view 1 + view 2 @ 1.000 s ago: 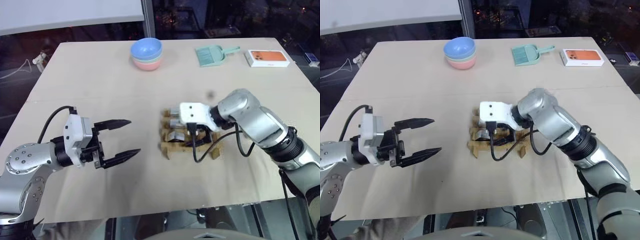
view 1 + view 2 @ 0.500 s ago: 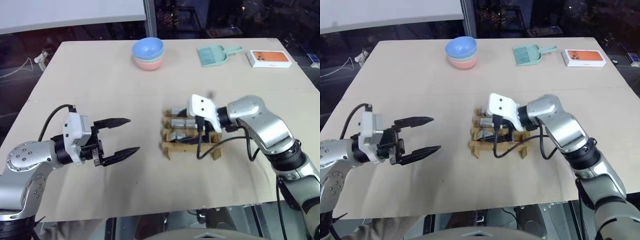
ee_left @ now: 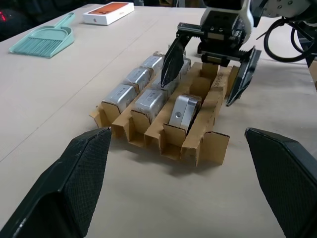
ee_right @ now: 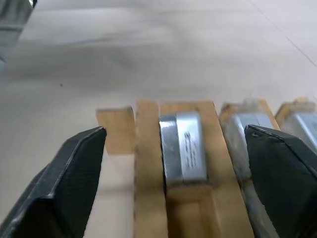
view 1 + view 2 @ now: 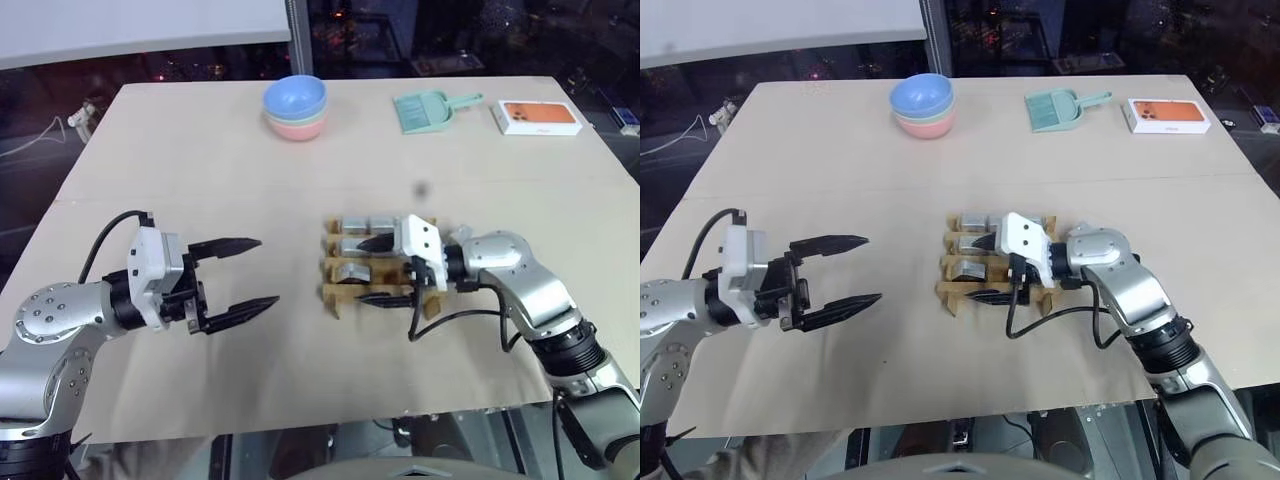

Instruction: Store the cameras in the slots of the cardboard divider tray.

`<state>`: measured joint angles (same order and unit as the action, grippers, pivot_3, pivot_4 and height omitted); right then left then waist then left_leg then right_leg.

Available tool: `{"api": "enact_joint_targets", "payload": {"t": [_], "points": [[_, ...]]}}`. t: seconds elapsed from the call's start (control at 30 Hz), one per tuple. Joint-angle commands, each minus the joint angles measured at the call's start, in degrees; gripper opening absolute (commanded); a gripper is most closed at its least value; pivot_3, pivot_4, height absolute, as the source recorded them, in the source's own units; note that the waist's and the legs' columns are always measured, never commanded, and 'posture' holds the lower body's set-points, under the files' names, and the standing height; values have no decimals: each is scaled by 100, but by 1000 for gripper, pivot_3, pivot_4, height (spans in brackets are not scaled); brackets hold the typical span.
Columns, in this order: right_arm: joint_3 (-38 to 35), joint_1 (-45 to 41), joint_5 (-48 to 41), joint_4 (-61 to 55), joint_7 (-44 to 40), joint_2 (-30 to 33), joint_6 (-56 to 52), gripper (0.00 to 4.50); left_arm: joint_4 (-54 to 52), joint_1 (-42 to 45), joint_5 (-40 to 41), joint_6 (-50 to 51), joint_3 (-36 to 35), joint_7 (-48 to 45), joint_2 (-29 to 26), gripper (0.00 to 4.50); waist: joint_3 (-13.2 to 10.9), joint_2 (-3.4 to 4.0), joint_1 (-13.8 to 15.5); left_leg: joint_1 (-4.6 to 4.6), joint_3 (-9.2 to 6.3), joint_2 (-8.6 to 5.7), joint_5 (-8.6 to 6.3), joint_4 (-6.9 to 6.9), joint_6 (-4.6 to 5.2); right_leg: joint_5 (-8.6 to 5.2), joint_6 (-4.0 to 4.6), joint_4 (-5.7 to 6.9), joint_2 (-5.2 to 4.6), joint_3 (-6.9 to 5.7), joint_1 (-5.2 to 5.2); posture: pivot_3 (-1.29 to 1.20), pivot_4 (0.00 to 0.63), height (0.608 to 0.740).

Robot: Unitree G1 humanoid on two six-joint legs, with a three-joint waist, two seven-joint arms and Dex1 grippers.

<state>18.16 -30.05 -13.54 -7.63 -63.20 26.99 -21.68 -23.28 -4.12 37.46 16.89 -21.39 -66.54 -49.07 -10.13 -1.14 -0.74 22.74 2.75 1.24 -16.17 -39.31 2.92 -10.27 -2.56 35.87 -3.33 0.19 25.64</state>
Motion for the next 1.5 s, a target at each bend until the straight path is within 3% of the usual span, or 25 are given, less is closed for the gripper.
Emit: {"api": "enact_joint_targets", "payload": {"t": [0.03,0.07,0.17,0.2,0.23,0.5,0.6,0.77,1.1,1.3,1.5], "points": [[-17,-22,95,78,1,43,285,2604,-64,27,28,-88,-80,-23,-23,4500,0,0,0,0,0,0,0,0,0,0,0,0,0,0,0,0,150,740],[-6,-15,116,102,-4,47,312,1941,-69,19,28,-89,-86,-25,-23,4500,0,0,0,0,0,0,0,0,0,0,0,0,1,0,0,0,150,740],[55,-3,223,158,-35,68,408,643,-59,15,30,-93,-101,-41,-31,4500,0,0,0,0,0,0,0,0,0,0,0,0,1,0,0,0,150,740],[71,-5,245,168,-34,64,422,236,-50,19,30,-95,-103,-50,-34,4500,0,0,-1,0,0,0,0,0,0,0,0,0,1,0,0,0,150,740],[90,-12,264,177,-30,59,444,113,-39,26,27,-97,-100,-55,-36,4500,1,-1,-8,-1,0,1,0,0,0,0,0,0,1,0,0,0,150,740],[100,-63,227,136,-76,93,264,113,8,64,5,-117,-67,-83,-22,4500,1,0,-8,-6,-1,3,1,0,-2,-3,5,2,4,1,-1,0,150,740],[109,-96,118,57,-234,179,59,952,21,73,-2,-124,-52,-85,-16,4500,1,-1,-3,-6,-1,3,2,0,-2,-2,5,2,4,1,-1,0,150,740],[75,-165,162,77,-9,99,-49,3253,27,72,-9,-135,-42,-85,-6,4500,0,0,-2,-4,0,3,1,0,-2,-2,5,2,4,1,-1,0,150,740],[76,-253,78,192,31,-96,-294,3253,36,50,-26,-166,-49,-80,-16,4500,0,0,-3,-3,-1,3,1,0,-2,1,0,2,4,1,-1,0,150,740],[139,-268,132,199,-19,-85,-289,536,41,45,-25,-173,-52,-85,-28,4500,0,0,-3,-3,0,2,1,0,-2,1,0,2,4,1,-1,0,150,740],[143,-634,119,-241,-180,187,-707,480,27,28,-20,-162,-62,-89,-44,4500,-1,2,-2,-3,-1,3,2,0,-2,1,0,2,4,1,-1,0,150,740]]}}
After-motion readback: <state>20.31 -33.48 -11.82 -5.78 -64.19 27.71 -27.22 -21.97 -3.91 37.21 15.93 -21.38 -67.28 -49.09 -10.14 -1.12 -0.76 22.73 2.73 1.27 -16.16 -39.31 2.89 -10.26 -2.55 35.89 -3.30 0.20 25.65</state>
